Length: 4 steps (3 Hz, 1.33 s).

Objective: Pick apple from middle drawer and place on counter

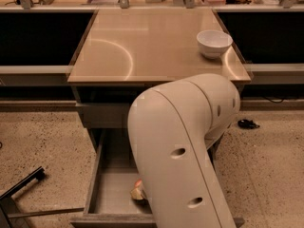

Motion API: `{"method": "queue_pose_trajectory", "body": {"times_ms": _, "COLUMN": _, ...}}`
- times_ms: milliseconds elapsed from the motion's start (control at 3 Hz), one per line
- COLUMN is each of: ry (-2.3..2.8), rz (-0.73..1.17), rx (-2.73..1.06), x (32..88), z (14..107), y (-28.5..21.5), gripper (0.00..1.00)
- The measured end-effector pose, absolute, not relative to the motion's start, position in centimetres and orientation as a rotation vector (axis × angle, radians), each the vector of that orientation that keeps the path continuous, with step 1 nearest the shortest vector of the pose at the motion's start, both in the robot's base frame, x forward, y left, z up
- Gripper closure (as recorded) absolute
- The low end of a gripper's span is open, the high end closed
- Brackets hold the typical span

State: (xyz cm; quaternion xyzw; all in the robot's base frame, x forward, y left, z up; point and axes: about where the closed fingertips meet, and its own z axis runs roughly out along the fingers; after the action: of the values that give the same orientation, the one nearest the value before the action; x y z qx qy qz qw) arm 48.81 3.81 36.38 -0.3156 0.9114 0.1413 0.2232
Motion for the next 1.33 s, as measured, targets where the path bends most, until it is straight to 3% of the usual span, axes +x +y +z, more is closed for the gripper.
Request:
{"method": "queue_pose_trajectory", "body": {"times_ms": 333, "ry": 2.516, "rz": 0.39, "rx": -0.871, "x": 48.8, "z": 36.4, "y": 3.8, "gripper": 0.89}}
{"method": "queue_pose_trajectory", "body": {"times_ms": 667, "ry": 2.504, "rz": 0.427, "rx": -0.831, "x": 49.4, "z": 38.3, "y": 3.3, "gripper": 1.0}}
{"method": "queue_pose_trajectory", "body": {"times_ms": 1333, "ry": 2.252, "rz": 0.674, "rx": -0.625, "x": 52.0, "z": 48.8, "y": 4.4, "gripper": 1.0}}
